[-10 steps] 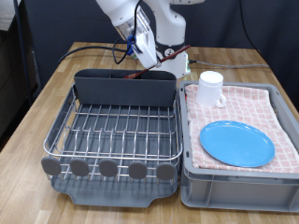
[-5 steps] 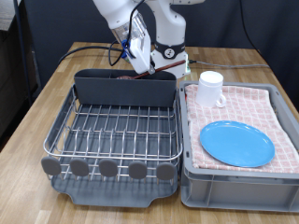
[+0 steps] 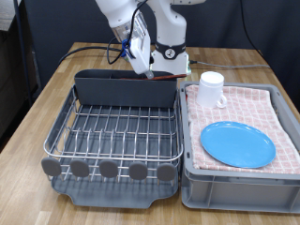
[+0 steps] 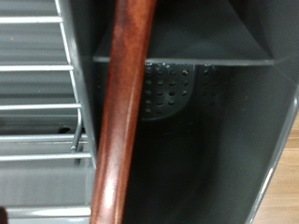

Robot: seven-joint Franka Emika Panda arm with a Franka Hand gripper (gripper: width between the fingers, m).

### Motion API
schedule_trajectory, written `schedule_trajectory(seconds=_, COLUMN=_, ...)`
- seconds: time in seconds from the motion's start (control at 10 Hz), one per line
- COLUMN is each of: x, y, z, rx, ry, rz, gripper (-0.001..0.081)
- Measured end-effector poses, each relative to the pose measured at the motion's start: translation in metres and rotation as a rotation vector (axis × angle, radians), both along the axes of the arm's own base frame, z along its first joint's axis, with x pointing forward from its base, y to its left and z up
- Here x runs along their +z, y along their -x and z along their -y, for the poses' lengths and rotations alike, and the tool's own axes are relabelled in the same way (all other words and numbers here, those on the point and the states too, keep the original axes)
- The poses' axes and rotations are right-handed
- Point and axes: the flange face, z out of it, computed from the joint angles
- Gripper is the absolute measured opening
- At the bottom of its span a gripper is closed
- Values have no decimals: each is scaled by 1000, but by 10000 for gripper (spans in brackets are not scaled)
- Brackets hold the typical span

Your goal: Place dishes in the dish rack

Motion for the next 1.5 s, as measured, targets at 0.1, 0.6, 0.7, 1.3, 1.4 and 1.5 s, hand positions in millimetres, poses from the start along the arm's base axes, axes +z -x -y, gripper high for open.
schedule_trajectory(seconds=0.1, x=5, y=-2, z=0, rx=1, ry=27, rz=-3, gripper=784)
schedule_trajectory(seconds=0.6, x=66, y=-20, z=-25, rx=53, ry=363, rz=25, gripper=802)
schedule_trajectory(seconds=0.7, x=80, y=-24, z=-36, rx=88, ry=401, rz=34, gripper=802)
schedule_trajectory(seconds=1.3, x=153, y=-55, z=-112, rx=336, ry=542, rz=120, gripper=802)
schedule_trajectory(seconds=1.4, x=162, y=-60, z=-127, rx=376, ry=552, rz=145, gripper=802)
schedule_trajectory(seconds=1.5, x=169, y=-64, z=-143, rx=426, ry=558, rz=171, gripper=802)
